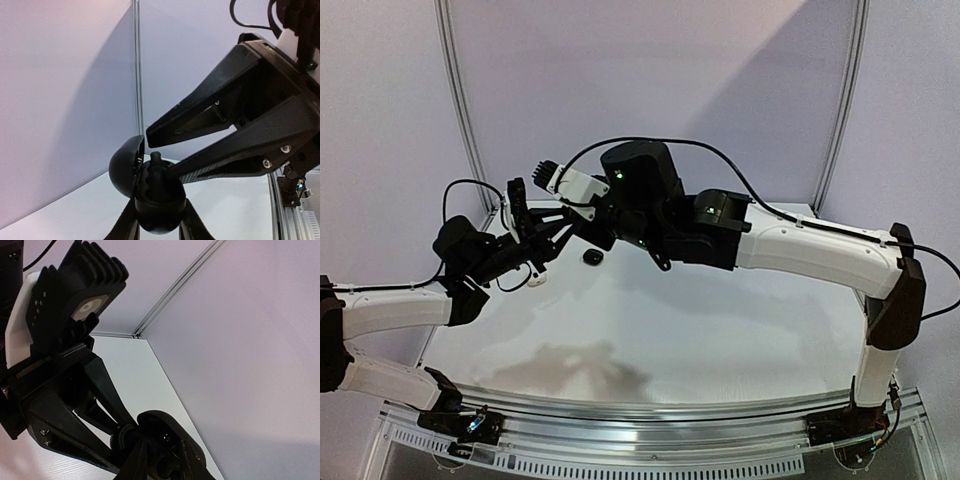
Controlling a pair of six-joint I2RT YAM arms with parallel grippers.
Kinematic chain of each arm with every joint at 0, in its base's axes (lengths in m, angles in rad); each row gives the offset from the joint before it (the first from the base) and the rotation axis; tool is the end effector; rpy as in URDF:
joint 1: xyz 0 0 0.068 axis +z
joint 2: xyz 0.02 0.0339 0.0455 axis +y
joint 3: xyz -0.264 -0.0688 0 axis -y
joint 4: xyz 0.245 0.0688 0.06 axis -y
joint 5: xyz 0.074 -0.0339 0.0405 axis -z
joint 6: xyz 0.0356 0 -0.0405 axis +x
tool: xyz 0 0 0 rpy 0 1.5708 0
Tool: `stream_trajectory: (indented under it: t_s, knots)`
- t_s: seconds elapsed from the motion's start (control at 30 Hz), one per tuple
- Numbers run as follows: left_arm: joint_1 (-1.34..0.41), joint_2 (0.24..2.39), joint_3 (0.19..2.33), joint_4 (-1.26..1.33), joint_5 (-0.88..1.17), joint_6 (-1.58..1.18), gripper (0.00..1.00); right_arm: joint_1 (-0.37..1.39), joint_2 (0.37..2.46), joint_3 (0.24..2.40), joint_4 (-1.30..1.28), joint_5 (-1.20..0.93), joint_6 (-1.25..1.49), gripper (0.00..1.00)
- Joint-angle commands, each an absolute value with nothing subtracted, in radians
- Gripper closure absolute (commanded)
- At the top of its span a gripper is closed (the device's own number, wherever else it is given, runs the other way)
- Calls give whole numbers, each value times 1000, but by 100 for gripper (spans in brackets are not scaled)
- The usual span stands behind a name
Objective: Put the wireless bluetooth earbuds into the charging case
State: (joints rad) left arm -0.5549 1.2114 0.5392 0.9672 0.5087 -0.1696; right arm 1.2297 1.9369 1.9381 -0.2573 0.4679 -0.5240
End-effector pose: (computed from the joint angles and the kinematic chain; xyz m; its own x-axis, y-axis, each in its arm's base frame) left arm 0.2091 -0.1500 0.2856 0.0990 -0.2348 -0.9670 0.8857 0.4638 -0.0219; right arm 0.1696 0.4298 0.3935 0.2744 -0.5618 -0.7804 -0.6443 0.4951 -0.5829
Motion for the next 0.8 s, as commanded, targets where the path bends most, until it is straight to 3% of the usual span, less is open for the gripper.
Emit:
stream_trajectory:
  t_s: [0.0, 0.77]
  knots:
    - [-566, 1187, 544, 1059, 506, -179, 100, 1224, 1925, 1939, -377, 452, -511, 77]
    - [-565, 1184, 539, 1046, 511, -185, 100, 1218, 1906, 2040, -444, 357, -453, 67]
